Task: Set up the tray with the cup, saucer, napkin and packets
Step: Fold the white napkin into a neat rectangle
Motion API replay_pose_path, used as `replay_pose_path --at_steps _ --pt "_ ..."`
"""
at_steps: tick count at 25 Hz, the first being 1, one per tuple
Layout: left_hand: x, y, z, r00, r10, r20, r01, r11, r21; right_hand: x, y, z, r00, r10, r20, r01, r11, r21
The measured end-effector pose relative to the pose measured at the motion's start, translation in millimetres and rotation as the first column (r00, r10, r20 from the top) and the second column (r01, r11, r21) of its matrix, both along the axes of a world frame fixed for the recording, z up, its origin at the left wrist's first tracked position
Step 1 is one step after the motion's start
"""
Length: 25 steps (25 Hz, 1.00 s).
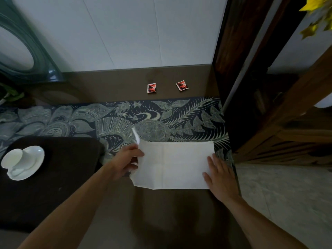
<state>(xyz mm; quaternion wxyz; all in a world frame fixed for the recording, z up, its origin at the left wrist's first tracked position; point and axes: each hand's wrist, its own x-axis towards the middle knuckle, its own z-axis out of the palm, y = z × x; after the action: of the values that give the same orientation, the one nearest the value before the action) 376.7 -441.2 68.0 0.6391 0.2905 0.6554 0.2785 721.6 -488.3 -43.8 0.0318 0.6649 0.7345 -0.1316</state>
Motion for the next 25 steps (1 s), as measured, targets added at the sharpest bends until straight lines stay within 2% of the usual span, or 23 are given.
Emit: replay_pose_path --at_steps 4,6,8,10,12,14,16,18,21,23,25 --pt "81.2 17.3 7.6 0.99 -0.116 0.079 0.114 0.993 0.035 11.1 9.5 5.4 0.996 -0.064 -0.062 0.064 0.998 -0.004" --pt "125.5 23.2 0.6 0.986 -0.158 0.049 0.157 0.987 0.016 15.5 12.8 8.6 0.974 -0.126 -0.188 0.128 0.992 -0.002" --pt "165.8 26.9 -12.2 0.984 -0.176 -0.018 0.176 0.984 -0.01 20.0 18.0 14.8 0.898 -0.23 -0.375 0.234 0.972 -0.037" --pt "200.5 30.7 -28.4 0.978 -0.186 -0.095 0.182 0.982 -0.048 24.7 21.8 21.0 0.802 -0.328 -0.5 0.311 0.943 -0.119" --pt "226.0 33.3 -45.1 0.93 -0.275 -0.243 0.267 0.961 -0.064 30.0 24.6 25.7 0.724 -0.402 -0.561 0.342 0.915 -0.215" --pt "242.9 33.1 -58.7 0.827 -0.371 -0.422 0.371 0.925 -0.085 33.7 25.0 28.2 0.667 -0.447 -0.596 0.344 0.894 -0.287" --pt "252.4 29.8 -69.4 0.789 -0.39 -0.474 0.392 0.915 -0.099 35.4 24.7 28.8 0.63 -0.474 -0.615 0.337 0.88 -0.334" --pt "257.6 25.1 -75.9 0.806 -0.399 -0.437 0.389 0.914 -0.118 36.2 24.1 27.9 0.623 -0.477 -0.62 0.329 0.879 -0.346" --pt "251.6 20.1 -79.0 0.796 -0.422 -0.433 0.418 0.902 -0.109 32.5 25.9 26.5 0.66 -0.46 -0.594 0.335 0.888 -0.315" --pt "231.8 15.0 -76.3 0.792 -0.356 -0.495 0.416 0.909 0.012 25.4 28.9 25.3 0.7 -0.447 -0.557 0.339 0.894 -0.292" --pt "196.6 0.2 -75.1 0.692 -0.238 -0.681 0.49 0.849 0.201 16.4 28.2 23.4 0.762 -0.42 -0.493 0.322 0.906 -0.274"
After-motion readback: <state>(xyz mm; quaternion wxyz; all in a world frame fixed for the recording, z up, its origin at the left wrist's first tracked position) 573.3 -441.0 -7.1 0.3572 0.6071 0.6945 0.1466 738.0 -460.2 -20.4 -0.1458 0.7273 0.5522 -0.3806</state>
